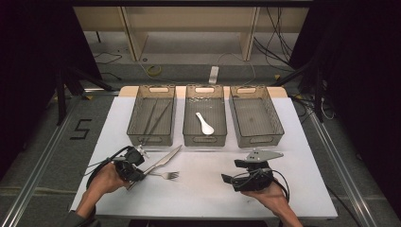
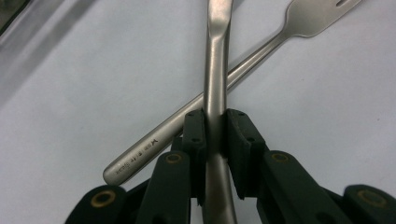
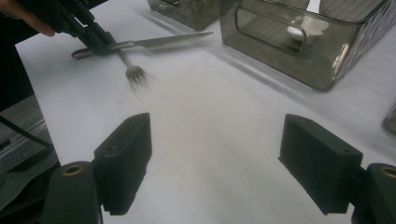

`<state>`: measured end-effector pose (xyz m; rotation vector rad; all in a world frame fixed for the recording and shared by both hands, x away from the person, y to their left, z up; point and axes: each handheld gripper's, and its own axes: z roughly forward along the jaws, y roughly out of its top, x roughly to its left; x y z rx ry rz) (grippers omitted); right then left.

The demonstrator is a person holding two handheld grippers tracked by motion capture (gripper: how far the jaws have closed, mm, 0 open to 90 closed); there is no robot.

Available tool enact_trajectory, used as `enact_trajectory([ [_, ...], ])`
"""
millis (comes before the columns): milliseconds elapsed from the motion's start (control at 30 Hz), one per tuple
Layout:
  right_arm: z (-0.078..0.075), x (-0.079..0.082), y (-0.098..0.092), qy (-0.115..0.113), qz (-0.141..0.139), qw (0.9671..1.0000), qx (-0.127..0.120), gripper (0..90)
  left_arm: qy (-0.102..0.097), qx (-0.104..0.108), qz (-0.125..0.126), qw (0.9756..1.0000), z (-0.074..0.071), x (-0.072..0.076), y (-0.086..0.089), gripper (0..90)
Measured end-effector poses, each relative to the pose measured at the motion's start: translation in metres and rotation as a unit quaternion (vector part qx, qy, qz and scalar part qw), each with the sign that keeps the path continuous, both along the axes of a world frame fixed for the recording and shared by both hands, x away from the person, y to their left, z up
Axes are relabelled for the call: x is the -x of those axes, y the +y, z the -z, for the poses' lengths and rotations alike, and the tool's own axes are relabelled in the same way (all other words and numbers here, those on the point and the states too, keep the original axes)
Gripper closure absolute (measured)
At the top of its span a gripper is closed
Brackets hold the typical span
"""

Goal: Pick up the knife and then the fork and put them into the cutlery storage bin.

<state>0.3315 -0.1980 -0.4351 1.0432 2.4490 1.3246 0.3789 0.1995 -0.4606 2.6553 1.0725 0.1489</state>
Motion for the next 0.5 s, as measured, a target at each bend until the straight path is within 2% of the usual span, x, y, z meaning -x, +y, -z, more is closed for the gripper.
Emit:
enact_trajectory([
  [400, -0.0002, 0.0005, 0.0018, -0.003, -0.002, 1.0, 0.006, 26.2, 0.029, 0.005, -0.026, 0.9992, 0.002, -0.0027, 0.0011, 76.7],
  [500, -0.0001, 0.0003, 0.0017, -0.002, -0.002, 1.0, 0.005, 26.2, 0.029, -0.001, -0.027, 0.9992, 0.0023, -0.0022, -0.0007, 76.1],
])
